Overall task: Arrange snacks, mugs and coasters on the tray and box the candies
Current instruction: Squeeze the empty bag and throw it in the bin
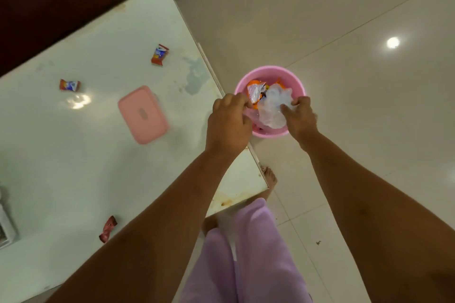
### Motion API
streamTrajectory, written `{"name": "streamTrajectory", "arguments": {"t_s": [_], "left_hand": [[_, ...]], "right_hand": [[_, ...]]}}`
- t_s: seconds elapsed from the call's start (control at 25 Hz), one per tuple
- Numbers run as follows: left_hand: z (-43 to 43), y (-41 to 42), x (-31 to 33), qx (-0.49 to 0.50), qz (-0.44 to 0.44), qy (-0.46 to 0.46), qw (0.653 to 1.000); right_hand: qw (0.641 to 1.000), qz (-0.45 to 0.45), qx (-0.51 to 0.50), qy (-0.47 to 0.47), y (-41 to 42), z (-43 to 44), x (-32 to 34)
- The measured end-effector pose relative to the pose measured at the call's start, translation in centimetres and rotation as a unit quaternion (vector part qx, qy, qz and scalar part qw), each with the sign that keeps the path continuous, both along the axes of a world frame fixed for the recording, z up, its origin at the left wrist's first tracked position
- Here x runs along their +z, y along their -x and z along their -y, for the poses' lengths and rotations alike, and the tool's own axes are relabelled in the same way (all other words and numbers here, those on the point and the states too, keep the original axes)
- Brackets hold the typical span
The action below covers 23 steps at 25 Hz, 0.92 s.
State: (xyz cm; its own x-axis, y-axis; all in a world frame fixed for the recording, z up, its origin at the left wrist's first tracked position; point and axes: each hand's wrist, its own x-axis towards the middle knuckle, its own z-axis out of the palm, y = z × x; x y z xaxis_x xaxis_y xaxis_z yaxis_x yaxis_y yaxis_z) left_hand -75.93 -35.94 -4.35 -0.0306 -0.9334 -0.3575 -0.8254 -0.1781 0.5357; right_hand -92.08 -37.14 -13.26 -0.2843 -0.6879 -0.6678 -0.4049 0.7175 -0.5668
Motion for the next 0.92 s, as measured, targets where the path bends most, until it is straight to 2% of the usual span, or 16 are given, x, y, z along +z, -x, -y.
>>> {"name": "streamTrajectory", "arguments": {"t_s": [0.12,0.28,0.36,0.48,0.56,0.68,0.72,0.76,0.84,0.92], "left_hand": [[1.8,0.7,-2.0,-0.058,0.021,0.003,0.998],[4.5,1.9,-4.7,-0.107,0.071,0.013,0.992],[6.0,2.2,-6.1,-0.109,0.092,0.024,0.989],[8.0,2.9,-7.8,-0.129,0.128,0.016,0.983],[9.0,3.6,-9.2,-0.146,0.145,0.001,0.979],[10.2,3.9,-10.6,-0.14,0.151,-0.009,0.978],[10.3,4.0,-10.5,-0.137,0.15,-0.01,0.979],[10.2,4.1,-10.4,-0.136,0.151,-0.006,0.979],[9.6,4.4,-9.5,-0.143,0.158,0.005,0.977],[9.2,4.6,-8.2,-0.139,0.157,0.015,0.978]], "right_hand": [[0.984,-0.111,0.119,0.071,0.8,1.4,-2.4],[0.957,-0.155,0.225,0.095,0.6,2.5,-6.5],[0.934,-0.148,0.323,0.044,0.2,2.5,-8.8],[0.861,-0.138,0.484,-0.08,-0.2,1.5,-12.1],[0.819,-0.157,0.536,-0.131,-0.1,1.4,-14.1],[0.787,-0.183,0.568,-0.156,0.0,2.6,-15.4],[0.788,-0.186,0.567,-0.154,0.0,3.0,-15.3],[0.803,-0.186,0.548,-0.141,0.1,3.3,-14.8],[0.866,-0.181,0.459,-0.075,0.3,3.8,-13.2],[0.905,-0.175,0.388,-0.019,0.2,4.3,-11.0]]}}
